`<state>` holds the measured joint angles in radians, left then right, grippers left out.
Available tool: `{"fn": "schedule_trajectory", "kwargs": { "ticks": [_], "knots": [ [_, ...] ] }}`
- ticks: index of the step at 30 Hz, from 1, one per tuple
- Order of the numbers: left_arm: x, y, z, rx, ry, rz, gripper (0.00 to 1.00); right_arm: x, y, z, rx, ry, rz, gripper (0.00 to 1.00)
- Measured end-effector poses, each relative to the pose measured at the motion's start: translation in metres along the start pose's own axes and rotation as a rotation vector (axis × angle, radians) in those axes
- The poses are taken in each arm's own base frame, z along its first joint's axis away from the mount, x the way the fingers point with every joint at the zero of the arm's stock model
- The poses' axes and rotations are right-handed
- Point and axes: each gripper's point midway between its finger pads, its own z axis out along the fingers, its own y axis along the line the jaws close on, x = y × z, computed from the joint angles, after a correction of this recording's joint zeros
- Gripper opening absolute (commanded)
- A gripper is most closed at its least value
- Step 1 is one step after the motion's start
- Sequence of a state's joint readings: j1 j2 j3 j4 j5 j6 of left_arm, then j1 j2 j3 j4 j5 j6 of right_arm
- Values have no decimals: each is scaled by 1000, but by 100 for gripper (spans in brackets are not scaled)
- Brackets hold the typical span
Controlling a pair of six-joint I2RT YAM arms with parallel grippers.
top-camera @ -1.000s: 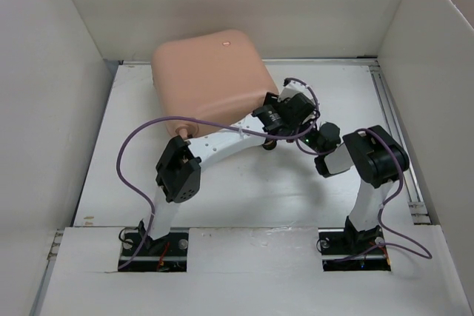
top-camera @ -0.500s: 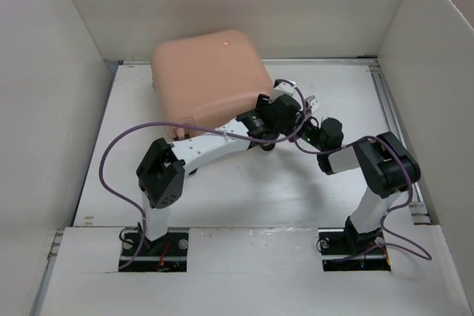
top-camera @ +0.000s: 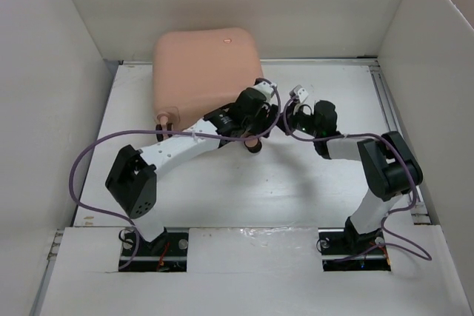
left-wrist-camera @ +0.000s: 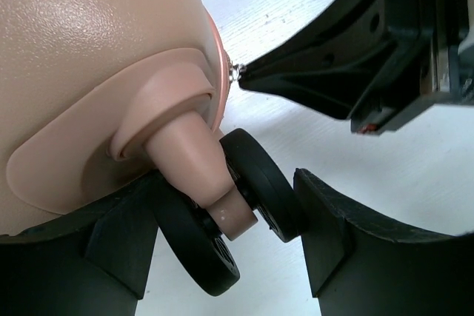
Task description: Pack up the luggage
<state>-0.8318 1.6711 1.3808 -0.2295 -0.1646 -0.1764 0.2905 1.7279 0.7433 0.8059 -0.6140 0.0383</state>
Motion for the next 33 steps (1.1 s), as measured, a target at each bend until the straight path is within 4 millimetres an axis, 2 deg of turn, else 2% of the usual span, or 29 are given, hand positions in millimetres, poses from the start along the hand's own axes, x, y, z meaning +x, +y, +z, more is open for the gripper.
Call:
{"fn": "schedule_trajectory", "kwargs": {
  "ticks": [9, 16, 22, 26, 29, 30, 32, 33],
  "knots": [
    [7, 8, -8, 10, 5, 87, 0, -9, -20, 11, 58, 48, -26, 0],
    [14, 15, -15, 12, 18, 136, 0, -26, -70, 54, 159, 45, -62, 0],
    [18, 20, -21, 7, 19, 187, 0, -44, -119, 103, 208, -10, -23, 0],
    [19, 31, -22, -21, -19, 225, 0, -48, -122, 116, 193, -24, 49, 0],
    [24, 46, -33, -18, -27, 263, 0, -47, -111, 117, 185, -30, 81, 0],
    [27, 52, -39, -8, -25, 268, 8, -45, -106, 115, 187, -32, 84, 0],
    [37, 61, -50, 4, -4, 276, 32, -41, -93, 112, 185, -43, 83, 0],
    [40, 64, -55, 5, 6, 277, 35, -39, -87, 111, 186, -50, 79, 0]
  ]
}}
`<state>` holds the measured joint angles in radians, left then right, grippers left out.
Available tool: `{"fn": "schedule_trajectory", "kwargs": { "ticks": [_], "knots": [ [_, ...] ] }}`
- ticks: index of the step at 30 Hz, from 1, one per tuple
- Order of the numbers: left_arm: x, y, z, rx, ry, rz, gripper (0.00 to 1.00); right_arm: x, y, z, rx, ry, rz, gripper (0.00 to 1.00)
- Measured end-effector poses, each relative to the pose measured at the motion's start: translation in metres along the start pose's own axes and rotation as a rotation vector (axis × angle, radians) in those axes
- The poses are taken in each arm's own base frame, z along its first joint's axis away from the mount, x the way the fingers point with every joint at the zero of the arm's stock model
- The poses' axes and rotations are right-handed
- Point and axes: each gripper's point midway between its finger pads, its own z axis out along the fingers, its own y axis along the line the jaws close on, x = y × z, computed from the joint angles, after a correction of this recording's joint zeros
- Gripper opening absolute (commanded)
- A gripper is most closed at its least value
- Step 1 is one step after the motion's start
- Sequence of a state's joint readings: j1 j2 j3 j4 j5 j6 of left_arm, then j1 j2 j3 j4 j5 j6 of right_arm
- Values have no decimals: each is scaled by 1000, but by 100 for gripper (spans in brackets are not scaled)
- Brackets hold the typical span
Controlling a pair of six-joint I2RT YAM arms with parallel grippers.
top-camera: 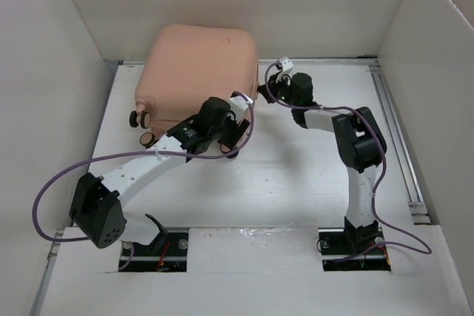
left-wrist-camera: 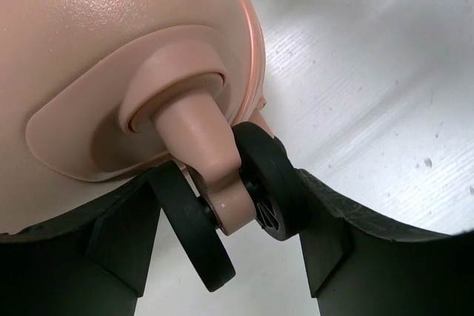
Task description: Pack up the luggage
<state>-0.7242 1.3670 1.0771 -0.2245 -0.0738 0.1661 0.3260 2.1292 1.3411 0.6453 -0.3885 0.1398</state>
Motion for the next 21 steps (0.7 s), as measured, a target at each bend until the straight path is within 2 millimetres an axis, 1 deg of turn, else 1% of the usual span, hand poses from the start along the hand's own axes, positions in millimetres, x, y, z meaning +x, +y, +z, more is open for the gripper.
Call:
{"fn": "schedule_trajectory", "kwargs": {
  "ticks": [2, 3, 6, 13, 16, 18, 19, 21],
  "knots": [
    [5, 1, -5, 6, 15, -4, 42, 2, 6, -3, 11, -15, -7, 0],
    [4, 1, -6, 4, 16, -4, 48, 1, 7, -3, 19, -24, -11, 0],
    [3, 0, -6, -12, 24, -11, 56, 3, 7, -5, 46, -47, -11, 0],
    [5, 3, -2, -91, 122, -62, 58, 3, 7, -5, 91, -69, -13, 0],
    [-1, 3, 0, -114, 162, -86, 58, 2, 4, -5, 104, -73, -13, 0],
    [-5, 3, -1, -133, 168, -95, 62, 2, 4, -5, 109, -74, -13, 0],
    [-7, 3, -2, -147, 167, -95, 72, 2, 3, -5, 110, -74, -13, 0],
    [-7, 4, -3, -171, 169, -95, 72, 2, 3, -5, 111, -74, -13, 0]
  ]
}}
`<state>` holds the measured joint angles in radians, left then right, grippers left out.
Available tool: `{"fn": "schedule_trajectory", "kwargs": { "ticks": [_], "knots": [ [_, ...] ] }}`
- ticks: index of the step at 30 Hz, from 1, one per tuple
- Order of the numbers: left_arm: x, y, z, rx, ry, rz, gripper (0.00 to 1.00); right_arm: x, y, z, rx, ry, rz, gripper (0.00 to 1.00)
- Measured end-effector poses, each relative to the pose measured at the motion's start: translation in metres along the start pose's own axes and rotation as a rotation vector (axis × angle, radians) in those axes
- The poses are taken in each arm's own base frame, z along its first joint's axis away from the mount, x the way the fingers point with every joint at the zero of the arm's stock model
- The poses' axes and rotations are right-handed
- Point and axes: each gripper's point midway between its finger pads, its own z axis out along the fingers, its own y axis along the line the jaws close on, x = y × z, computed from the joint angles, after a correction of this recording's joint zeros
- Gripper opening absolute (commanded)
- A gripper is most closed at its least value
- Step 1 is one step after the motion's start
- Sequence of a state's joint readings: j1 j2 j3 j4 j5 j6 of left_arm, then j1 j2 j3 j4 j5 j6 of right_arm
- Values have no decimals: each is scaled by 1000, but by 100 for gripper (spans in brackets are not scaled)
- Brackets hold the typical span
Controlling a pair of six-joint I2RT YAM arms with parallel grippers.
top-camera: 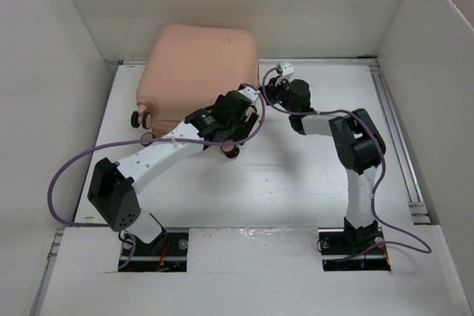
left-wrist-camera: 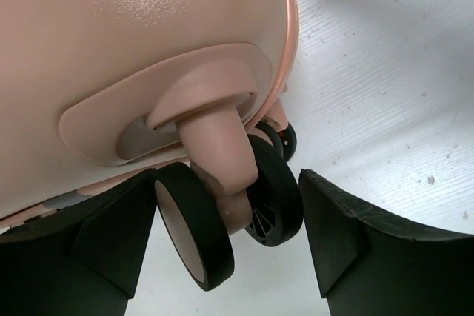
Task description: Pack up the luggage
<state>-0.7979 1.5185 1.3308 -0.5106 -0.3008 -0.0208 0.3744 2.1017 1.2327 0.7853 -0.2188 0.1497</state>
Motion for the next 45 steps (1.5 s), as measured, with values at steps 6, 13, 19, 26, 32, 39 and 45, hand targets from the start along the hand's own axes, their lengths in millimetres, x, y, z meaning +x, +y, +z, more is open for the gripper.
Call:
{"fn": "schedule_trajectory", "kwargs": {
  "ticks": [6, 13, 19, 26, 32, 39, 45],
  "knots": [
    [4, 3, 0, -64, 10, 9, 74, 0, 0, 0, -1, 0, 0, 0],
    [9, -6, 3, -188, 16, 175, 51, 0, 0, 0, 0, 0, 0, 0],
    [10, -2, 4, -207, 24, 206, 0, 0, -1, 0, -2, 1, 0, 0],
    [12, -4, 5, -115, 14, 206, 0, 1, -3, -2, -5, 10, -10, 0],
    [37, 14, -24, 33, 29, 213, 0, -9, -13, 10, 6, 95, -42, 0],
    [74, 20, -42, 113, 88, 328, 0, -26, -61, 55, 68, 94, -66, 0],
    [59, 10, -37, 152, 47, 321, 31, -27, -76, 55, 58, 89, -80, 0]
  ]
}}
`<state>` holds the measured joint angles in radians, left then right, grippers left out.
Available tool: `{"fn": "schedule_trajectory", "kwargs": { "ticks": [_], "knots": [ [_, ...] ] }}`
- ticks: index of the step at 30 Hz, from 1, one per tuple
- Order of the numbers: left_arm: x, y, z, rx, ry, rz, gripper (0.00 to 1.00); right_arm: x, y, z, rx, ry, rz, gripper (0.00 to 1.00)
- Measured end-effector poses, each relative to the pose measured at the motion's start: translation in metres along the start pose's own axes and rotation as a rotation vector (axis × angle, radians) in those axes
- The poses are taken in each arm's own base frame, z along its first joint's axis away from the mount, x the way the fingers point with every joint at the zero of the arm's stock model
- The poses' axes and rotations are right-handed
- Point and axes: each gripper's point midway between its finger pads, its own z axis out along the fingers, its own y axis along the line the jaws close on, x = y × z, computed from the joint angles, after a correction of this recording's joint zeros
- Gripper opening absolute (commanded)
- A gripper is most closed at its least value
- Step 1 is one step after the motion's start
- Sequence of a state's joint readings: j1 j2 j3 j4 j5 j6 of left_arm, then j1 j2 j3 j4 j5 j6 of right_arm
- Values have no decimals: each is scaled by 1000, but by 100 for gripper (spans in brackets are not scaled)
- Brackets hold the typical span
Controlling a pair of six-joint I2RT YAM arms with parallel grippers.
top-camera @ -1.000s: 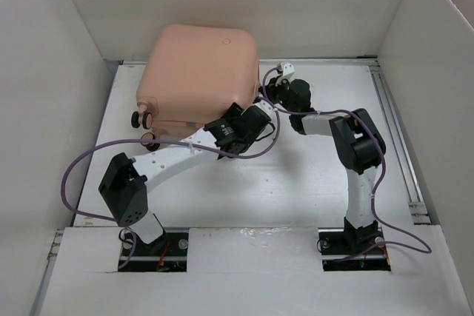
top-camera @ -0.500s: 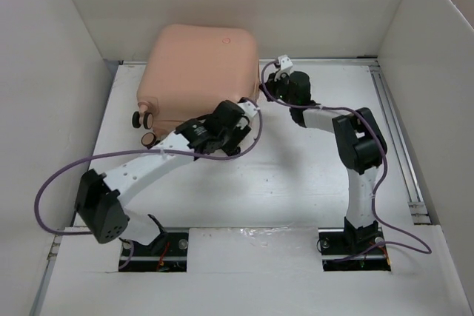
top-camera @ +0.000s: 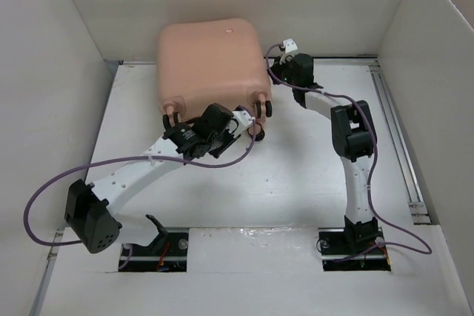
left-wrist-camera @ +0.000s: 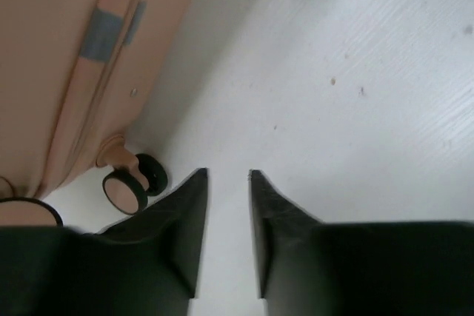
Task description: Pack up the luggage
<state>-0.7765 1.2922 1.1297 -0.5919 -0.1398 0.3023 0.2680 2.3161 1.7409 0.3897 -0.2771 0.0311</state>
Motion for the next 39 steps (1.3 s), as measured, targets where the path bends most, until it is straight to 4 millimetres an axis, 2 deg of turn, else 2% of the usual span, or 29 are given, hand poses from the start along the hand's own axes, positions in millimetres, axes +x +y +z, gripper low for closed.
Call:
{"fn": "schedule_trajectory", "kwargs": {
  "ticks": [3, 7, 8, 9, 14, 19, 21, 24, 27, 31, 37, 39],
  "knots": [
    [-30, 5, 10, -20, -46, -54, 36, 9, 4, -15, 4, -5, 3, 0],
    [-83, 13, 24, -37, -113, -159, 49, 12, 10, -36, 8, -23, 25, 0],
    [-92, 14, 27, -38, -126, -185, 71, 13, 11, -39, 11, -25, 30, 0],
    [-100, 14, 29, -36, -137, -210, 100, 13, 11, -41, 14, -27, 31, 0],
    [-124, 8, 26, -49, -197, -300, 100, 13, 11, -43, 24, -44, 36, 0],
    [-162, -18, 17, -68, -268, -321, 100, 14, 11, -44, 32, -48, 36, 0],
    [-174, -20, 20, -83, -276, -350, 100, 14, 12, -45, 33, -49, 36, 0],
    [-187, -18, 38, -114, -261, -400, 100, 15, 12, -49, 37, -48, 39, 0],
    [-181, -15, 59, -167, -208, -439, 100, 16, 13, -52, 38, -48, 40, 0],
    [-161, -10, 79, -248, -131, -454, 100, 16, 12, -53, 41, -50, 39, 0],
    [-152, -13, 83, -269, -95, -464, 100, 16, 12, -53, 40, -51, 39, 0],
    [-150, -12, 83, -267, -89, -475, 91, 16, 12, -53, 40, -51, 39, 0]
  ]
}}
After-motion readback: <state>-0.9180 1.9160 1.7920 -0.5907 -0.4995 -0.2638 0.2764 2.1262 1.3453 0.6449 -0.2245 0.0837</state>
